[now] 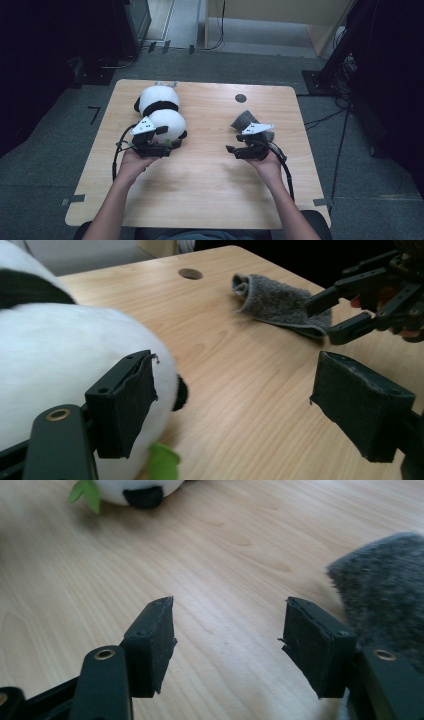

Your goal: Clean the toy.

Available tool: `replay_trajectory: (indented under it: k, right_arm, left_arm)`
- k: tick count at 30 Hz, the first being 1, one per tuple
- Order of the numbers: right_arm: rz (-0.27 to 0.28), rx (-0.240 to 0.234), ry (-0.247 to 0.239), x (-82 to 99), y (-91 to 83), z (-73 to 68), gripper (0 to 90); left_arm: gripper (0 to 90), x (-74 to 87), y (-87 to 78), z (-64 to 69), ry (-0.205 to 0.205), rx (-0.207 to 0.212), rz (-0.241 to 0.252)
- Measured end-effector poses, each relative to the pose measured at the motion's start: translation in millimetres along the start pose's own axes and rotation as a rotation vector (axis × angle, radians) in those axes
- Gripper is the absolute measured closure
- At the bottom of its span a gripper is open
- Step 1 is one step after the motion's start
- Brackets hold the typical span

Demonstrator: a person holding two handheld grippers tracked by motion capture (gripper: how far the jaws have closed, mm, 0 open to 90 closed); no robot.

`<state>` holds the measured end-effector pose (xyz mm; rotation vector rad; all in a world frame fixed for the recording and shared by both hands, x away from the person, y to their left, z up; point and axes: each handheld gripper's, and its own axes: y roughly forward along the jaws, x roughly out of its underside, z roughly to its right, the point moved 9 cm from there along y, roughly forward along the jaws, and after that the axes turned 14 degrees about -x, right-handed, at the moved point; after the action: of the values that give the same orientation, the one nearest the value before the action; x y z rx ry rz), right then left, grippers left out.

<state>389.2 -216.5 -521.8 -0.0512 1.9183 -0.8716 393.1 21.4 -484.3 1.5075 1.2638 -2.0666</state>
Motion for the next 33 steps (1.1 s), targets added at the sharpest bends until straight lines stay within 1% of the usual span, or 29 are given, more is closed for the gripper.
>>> replay_trajectory:
  k: [1, 2, 4, 5, 6, 7, 8, 9, 10, 12, 13, 14, 16, 17, 19, 20, 21, 22, 24, 26, 27, 28, 29, 30, 31, 33]
  right_arm:
    - [0.0, 0.0, 0.0, 0.0, 0.0, 0.0, 38.1]
    - [-0.001, -0.004, -0.014, 1.3, 3.2, -4.8, 39.0]
    - [0.0, -0.006, -0.023, 3.3, 6.2, -8.8, 39.3]
    - [-0.003, -0.007, -0.022, 4.8, 7.8, -10.8, 39.3]
    - [-0.006, -0.006, -0.026, 6.3, 9.6, -12.4, 39.3]
    - [-0.01, -0.004, -0.025, 7.9, 11.7, -14.1, 39.2]
    - [-0.02, -0.013, -0.028, 9.7, 14.1, -16.1, 39.2]
    - [-0.017, -0.012, -0.032, 11.1, 16.1, -17.8, 39.2]
    - [-0.012, -0.012, -0.035, 12.4, 17.6, -19.7, 39.2]
    - [-0.011, -0.009, -0.04, 14.4, 20.3, -23.0, 39.2]
    - [-0.011, -0.009, -0.04, 14.4, 20.3, -23.0, 39.2]
    - [-0.011, -0.014, -0.039, 16.5, 22.5, -26.6, 39.2]
    - [-0.019, -0.017, -0.04, 19.7, 25.2, -29.1, 39.2]
    - [-0.019, -0.017, -0.04, 19.7, 25.2, -29.1, 39.2]
    - [-0.017, -0.018, -0.04, 23.9, 27.4, -31.9, 39.2]
    - [-0.02, -0.021, -0.027, 28.4, 29.9, -34.9, 39.2]
    - [-0.02, -0.021, -0.027, 28.4, 29.9, -34.9, 39.2]
    - [-0.029, -0.02, -0.022, 33.0, 33.5, -37.8, 39.2]
    - [-0.032, -0.013, -0.024, 36.7, 36.5, -39.1, 39.1]
    - [-0.033, -0.017, -0.01, 40.8, 39.4, -39.7, 39.1]
    - [-0.033, -0.017, -0.01, 40.8, 39.4, -39.7, 39.1]
    - [-0.049, -0.01, -0.009, 45.1, 42.4, -40.0, 39.0]
    - [-0.059, -0.003, -0.014, 46.6, 43.6, -39.9, 38.8]
    - [-0.063, 0.003, -0.02, 47.4, 44.5, -39.8, 38.5]
    - [-0.063, 0.003, -0.02, 47.4, 44.5, -39.8, 38.5]
    - [-0.07, 0.014, -0.028, 50.0, 47.2, -37.4, 37.5]
  left_arm:
    - [16.8, 0.0, 0.0, 0.0, 0.0, 0.0, 0.0]
    - [16.8, 2.4, 3.5, 5.6, 0.004, 0.001, -0.007]
    - [16.9, 5.3, 6.7, 10.1, 0.008, 0.003, -0.017]
    - [16.9, 5.3, 6.7, 10.1, 0.008, 0.003, -0.017]
    - [16.9, 9.3, 9.4, 14.6, 0.019, 0.006, -0.03]
    - [17.0, 11.1, 10.9, 16.4, 0.028, 0.004, -0.033]
    - [17.3, 13.3, 12.0, 18.5, 0.031, 0.003, -0.037]
    - [17.3, 13.3, 12.0, 18.5, 0.031, 0.003, -0.037]
    - [17.4, 18.5, 14.9, 22.8, 0.035, 0.009, -0.047]
    - [17.3, 24.3, 18.0, 26.7, 0.046, 0.007, -0.066]
    - [17.3, 24.3, 18.0, 26.7, 0.046, 0.007, -0.066]
    - [17.3, 28.9, 22.0, 31.1, 0.054, 0.002, -0.085]
    - [17.4, 33.1, 25.5, 35.9, 0.066, 0.0, -0.091]
    - [17.4, 33.1, 25.5, 35.9, 0.066, 0.0, -0.091]
    - [17.4, 37.7, 28.6, 41.0, 0.073, 0.002, -0.106]
    - [17.4, 43.5, 31.2, 46.5, 0.092, 0.008, -0.122]
    - [17.4, 43.5, 31.2, 46.5, 0.092, 0.008, -0.122]
    - [17.6, 48.5, 34.9, 50.8, 0.111, 0.009, -0.139]
    - [17.6, 53.0, 38.8, 54.4, 0.118, 0.009, -0.161]
    - [17.6, 57.8, 42.1, 60.3, 0.112, 0.036, -0.172]
    - [17.6, 57.8, 42.1, 60.3, 0.112, 0.036, -0.172]
    - [17.6, 60.9, 43.8, 62.8, 0.114, 0.043, -0.178]
    - [17.6, 66.4, 47.7, 65.8, 0.141, 0.038, -0.197]
    - [17.6, 68.8, 49.5, 66.4, 0.151, 0.037, -0.205]
    - [17.6, 68.8, 49.5, 66.4, 0.151, 0.037, -0.205]
    - [17.6, 76.3, 54.5, 66.6, 0.171, 0.02, -0.231]
